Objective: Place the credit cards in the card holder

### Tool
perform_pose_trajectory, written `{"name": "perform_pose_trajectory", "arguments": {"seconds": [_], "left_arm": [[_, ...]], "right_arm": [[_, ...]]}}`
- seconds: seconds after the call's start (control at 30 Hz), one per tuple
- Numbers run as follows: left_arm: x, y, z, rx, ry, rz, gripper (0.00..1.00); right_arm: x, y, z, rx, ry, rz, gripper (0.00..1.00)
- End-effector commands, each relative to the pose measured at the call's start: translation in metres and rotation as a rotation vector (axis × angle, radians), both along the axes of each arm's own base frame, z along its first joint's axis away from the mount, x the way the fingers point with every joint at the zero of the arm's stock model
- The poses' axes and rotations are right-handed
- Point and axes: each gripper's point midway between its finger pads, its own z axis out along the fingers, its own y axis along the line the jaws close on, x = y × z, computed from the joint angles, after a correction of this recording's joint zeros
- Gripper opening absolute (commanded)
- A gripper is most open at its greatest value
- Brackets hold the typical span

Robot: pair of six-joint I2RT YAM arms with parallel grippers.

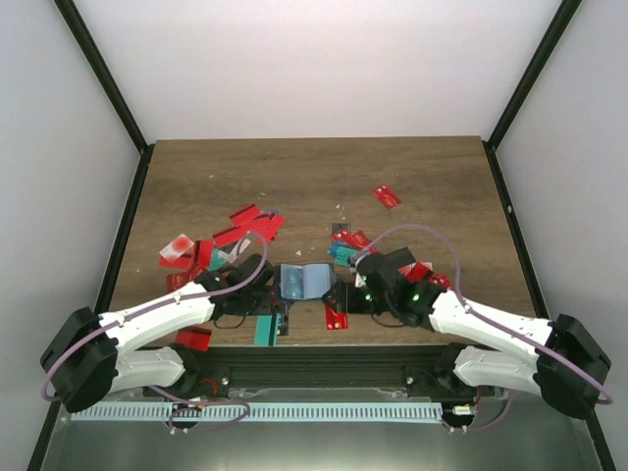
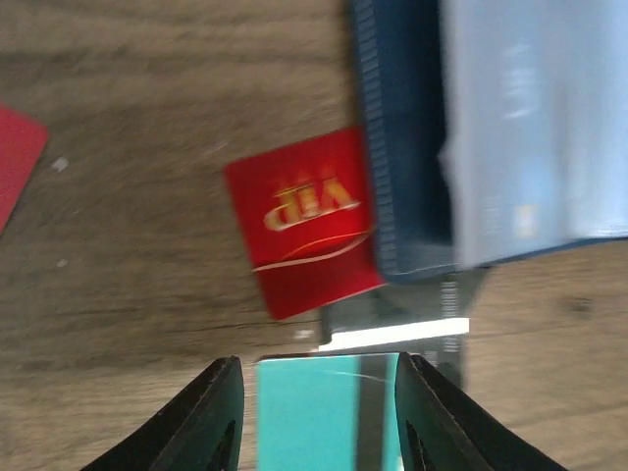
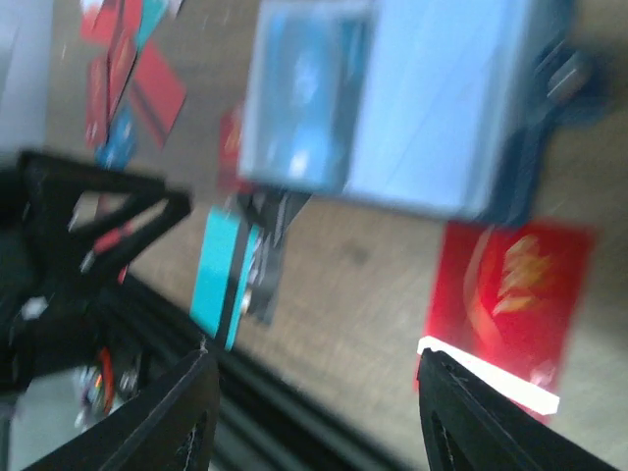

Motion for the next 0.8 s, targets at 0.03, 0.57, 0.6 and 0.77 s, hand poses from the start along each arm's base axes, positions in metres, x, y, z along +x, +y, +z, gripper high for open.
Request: {"name": "perform_pose_trajectory", "arguments": {"seconds": [0.03, 0.57, 0.6, 0.77], "left_arm": [[-0.002, 0.022, -0.029, 0.048, 0.003, 0.154, 0.44], [-0.049, 0.000, -0.065, -0.059, 0.123, 0.044, 0.43], [-0.051, 0.000, -0.066, -0.060, 0.125, 0.045, 0.43], [-0.060, 0.002, -0.064, -0.068, 0.127, 0.058, 0.43]], "right_arm": [[-0.056, 0.050, 0.006, 0.136, 0.118, 0.116, 0.58], [-0.111, 0.103, -0.074, 0.117, 0.381, 0.111, 0.63], [-0.112, 0.106, -0.078, 0.119, 0.393, 0.109, 0.63], [-0.121, 0.119, -0.091, 0.135, 0.452, 0.100, 0.63]]}}
